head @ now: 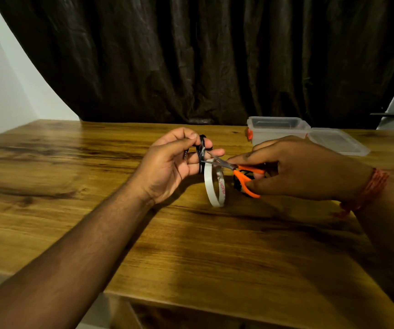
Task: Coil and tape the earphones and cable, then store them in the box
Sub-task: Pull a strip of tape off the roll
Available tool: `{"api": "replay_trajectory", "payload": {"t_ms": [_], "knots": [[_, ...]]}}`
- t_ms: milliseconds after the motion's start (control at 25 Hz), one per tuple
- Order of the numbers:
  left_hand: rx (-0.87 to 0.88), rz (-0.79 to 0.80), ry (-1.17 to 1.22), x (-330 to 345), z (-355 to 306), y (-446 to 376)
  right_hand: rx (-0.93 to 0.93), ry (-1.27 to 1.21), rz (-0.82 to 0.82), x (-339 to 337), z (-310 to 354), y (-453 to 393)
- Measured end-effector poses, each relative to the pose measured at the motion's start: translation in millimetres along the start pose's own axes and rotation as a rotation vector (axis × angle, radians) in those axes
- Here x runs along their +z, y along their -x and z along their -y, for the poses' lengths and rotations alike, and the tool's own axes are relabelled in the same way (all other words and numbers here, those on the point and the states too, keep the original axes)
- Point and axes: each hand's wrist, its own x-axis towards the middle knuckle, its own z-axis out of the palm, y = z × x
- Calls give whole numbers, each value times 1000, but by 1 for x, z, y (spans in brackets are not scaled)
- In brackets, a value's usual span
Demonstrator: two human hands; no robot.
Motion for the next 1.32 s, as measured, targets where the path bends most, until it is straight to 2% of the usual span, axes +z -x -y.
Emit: {"api": "replay_trajectory", "payload": {"t_ms": [560, 720, 840, 960, 1120, 1200, 1320], "knots": [[2, -22, -16, 1, -1, 0, 13, 47, 25, -7, 6, 3], [28, -65, -5, -1, -2, 0, 76, 1, 31, -11, -2, 8], [44, -70, 50, -3, -3, -1, 209, -3, -39, -21, -9, 11], [45, -59, 68, -4, -3, -2, 413, 142, -38, -25, -35, 15], [44, -56, 73, -3, -4, -1, 809, 126, 208, -19, -69, 19], [36, -55, 69, -2, -4, 0, 880, 232, 329, -17, -73, 20], [34, -55, 58, -2, -4, 0, 949, 268, 354, -14, -77, 19]]}}
